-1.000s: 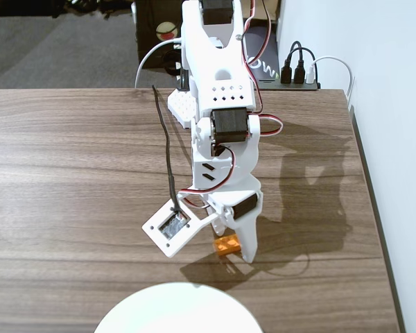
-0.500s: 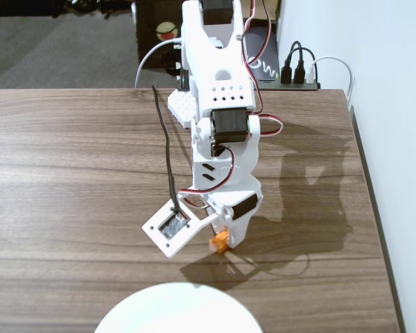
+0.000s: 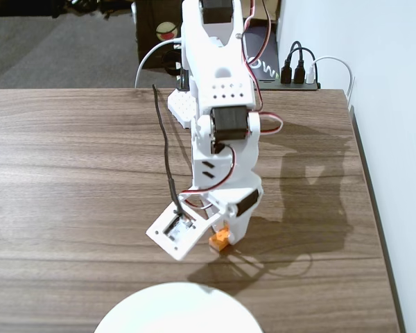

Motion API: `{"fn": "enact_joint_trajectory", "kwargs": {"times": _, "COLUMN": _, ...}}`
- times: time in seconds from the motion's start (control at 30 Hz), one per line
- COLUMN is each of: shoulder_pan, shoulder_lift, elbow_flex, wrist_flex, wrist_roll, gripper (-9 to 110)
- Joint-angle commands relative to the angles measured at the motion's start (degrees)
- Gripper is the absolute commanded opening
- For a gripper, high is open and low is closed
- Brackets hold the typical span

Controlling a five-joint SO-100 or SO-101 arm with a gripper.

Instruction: Grasp a lego block and put it on the plate.

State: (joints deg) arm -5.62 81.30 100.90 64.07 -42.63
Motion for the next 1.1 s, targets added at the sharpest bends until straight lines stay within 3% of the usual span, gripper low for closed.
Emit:
{"fn": "enact_joint_trajectory", "kwargs": {"times": 0.0, "shoulder_pan": 0.88, "shoulder_lift": 4.92, "elbow_flex": -2.55, "wrist_flex": 1.49, "wrist_roll": -8.79, "gripper": 8}}
{"fn": "enact_joint_trajectory", "kwargs": {"times": 0.43, "shoulder_pan": 3.60, "shoulder_lift": 15.03, "elbow_flex": -0.88, "wrist_flex": 7.21, "wrist_roll": -34.45, "gripper": 8}}
{"fn": "enact_joint_trajectory", "kwargs": {"times": 1.07, "shoulder_pan": 7.12, "shoulder_lift": 18.63, "elbow_flex": -5.71, "wrist_flex": 4.66, "wrist_roll": -42.45, "gripper": 8}}
